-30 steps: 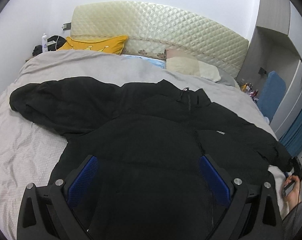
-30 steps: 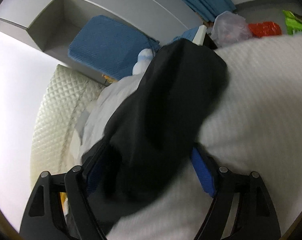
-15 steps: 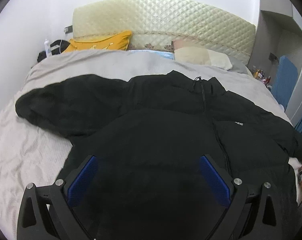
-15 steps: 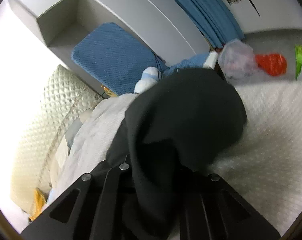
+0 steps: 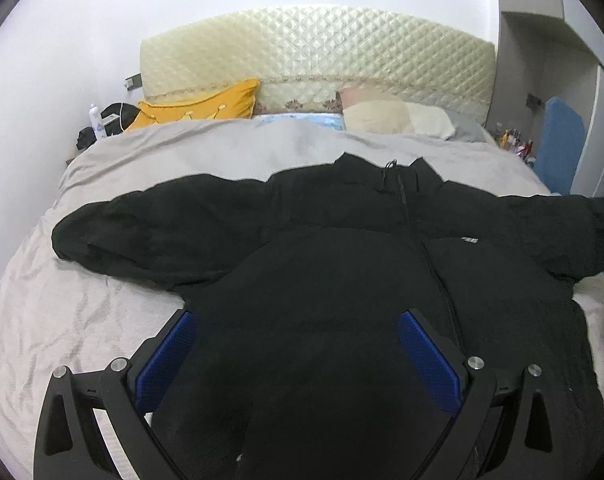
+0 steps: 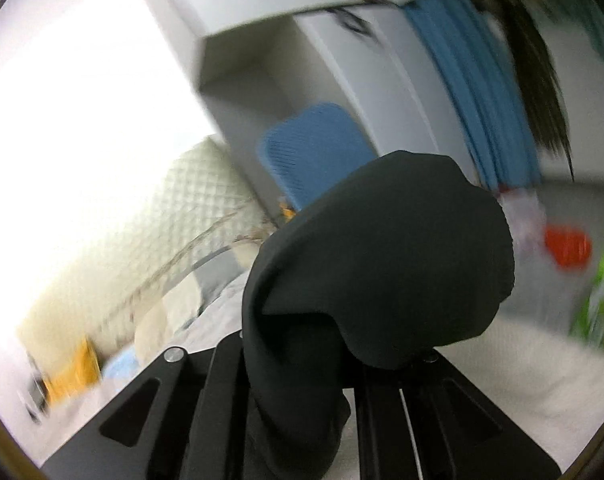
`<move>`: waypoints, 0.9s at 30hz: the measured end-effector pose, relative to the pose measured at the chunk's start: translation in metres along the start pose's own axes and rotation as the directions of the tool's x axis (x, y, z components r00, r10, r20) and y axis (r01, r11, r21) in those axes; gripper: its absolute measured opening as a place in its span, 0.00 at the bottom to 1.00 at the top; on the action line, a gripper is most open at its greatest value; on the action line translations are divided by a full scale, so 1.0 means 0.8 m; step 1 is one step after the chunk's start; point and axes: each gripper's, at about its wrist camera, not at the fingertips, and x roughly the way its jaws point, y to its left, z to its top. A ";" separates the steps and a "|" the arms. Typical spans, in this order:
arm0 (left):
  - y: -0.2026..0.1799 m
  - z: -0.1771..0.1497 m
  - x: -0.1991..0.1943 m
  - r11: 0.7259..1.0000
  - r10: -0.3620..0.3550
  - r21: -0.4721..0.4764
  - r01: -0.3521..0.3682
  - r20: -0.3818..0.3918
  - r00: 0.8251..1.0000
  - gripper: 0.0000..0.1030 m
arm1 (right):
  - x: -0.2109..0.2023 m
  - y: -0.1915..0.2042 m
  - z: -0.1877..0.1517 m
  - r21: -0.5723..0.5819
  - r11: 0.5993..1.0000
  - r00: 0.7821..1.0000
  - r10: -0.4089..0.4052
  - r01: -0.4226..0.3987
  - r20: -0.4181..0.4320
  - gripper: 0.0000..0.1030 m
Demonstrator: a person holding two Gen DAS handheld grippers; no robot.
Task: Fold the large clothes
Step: 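Carry the held sleeve across the jacket body and release it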
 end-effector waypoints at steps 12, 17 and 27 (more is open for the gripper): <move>0.067 -0.001 -0.081 0.992 -0.089 -0.085 0.097 0.098 0.991 0.99 | -0.123 0.272 -0.006 -0.366 0.929 0.995 0.085 -0.061 0.049 0.13; 0.096 -0.003 -0.091 0.982 -0.134 -0.122 0.147 0.111 0.985 0.99 | -0.120 0.341 -0.057 -0.411 0.905 0.991 0.135 -0.114 0.023 0.18; 0.139 -0.004 -0.089 0.970 -0.155 -0.166 0.176 0.128 0.980 0.99 | -0.090 0.465 -0.226 -0.495 0.824 0.962 0.243 -0.274 -0.127 0.20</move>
